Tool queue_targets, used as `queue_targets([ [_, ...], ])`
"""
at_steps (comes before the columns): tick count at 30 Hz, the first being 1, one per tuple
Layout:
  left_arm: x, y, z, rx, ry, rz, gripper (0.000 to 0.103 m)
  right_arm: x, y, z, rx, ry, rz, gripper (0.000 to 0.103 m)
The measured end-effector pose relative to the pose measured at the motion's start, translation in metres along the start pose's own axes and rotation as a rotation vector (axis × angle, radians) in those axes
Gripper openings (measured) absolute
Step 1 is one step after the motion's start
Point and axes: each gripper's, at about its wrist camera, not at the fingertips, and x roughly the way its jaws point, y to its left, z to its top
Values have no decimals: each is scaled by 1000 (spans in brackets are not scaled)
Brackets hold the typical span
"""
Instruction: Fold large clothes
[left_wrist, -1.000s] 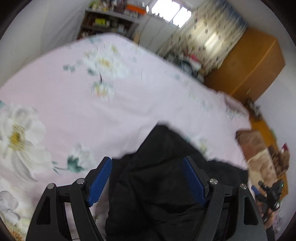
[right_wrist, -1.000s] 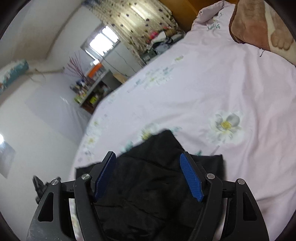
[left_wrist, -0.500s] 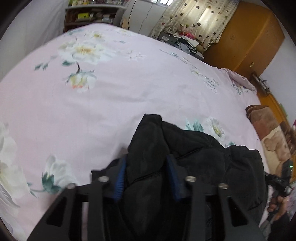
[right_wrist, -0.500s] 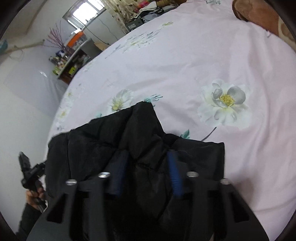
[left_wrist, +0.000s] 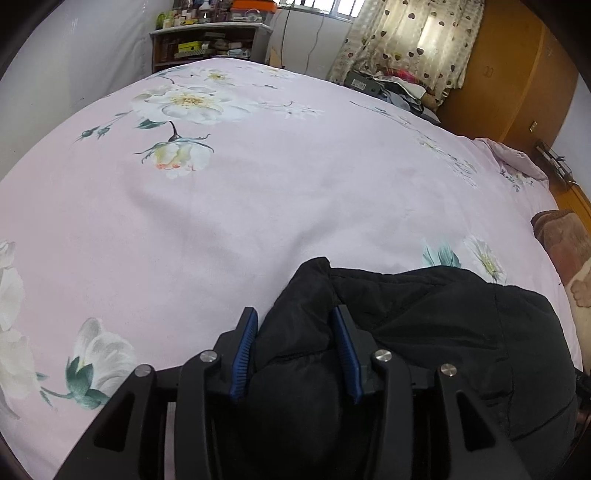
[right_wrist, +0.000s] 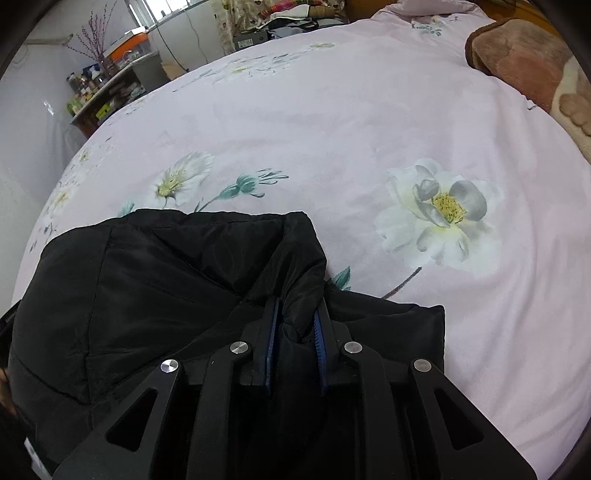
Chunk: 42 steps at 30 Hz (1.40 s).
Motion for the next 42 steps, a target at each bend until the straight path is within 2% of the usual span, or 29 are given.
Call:
queue_targets([
  [5,-34,7,10,-15,-29,-20,46,-33,4,3,-2,-53,-34,27],
  [9,-76,8,18,19,-121,-1,45,-85,14,6,-18,-187,-38,29],
  [11,-95,-1,19,39,-163,-9,45,-103,26,4,-43,-229,-21,34],
  [13,-111,-20,15,82,-192,-54,47,-114,43,-2,-86,-259,-25,38],
  [16,-115,-55,5,180,-201,-109,50,-120,57,-5,-117,-309,-95,40],
  [18,-108,-74,-3,230,-174,-139,50,-113,53,-5,-96,-304,-186,40],
  [20,-99,-85,-10,250,-141,-157,50,-110,46,-4,-66,-300,-241,40],
  [22,-93,-91,-16,257,-116,-179,50,-120,47,-10,-48,-322,-207,41],
  [24,-93,-93,-24,259,-108,-186,50,-126,60,-18,-76,-336,-153,50],
  [27,-100,-98,-39,250,-104,-225,51,-117,100,-37,-182,-292,63,51],
  [29,-95,-106,-50,295,-96,-218,54,-99,124,-49,-271,-249,119,51],
  [31,-77,-112,-56,336,-79,-183,57,-73,133,-54,-318,-210,101,51],
  [34,-48,-108,-51,288,-58,-197,58,-44,121,-43,-280,-199,78,51],
  [36,-38,-110,-49,274,-62,-194,58,-32,115,-36,-272,-201,23,51],
  [42,-24,-119,-59,298,-102,-173,58,-7,87,-32,-185,-191,53,51],
])
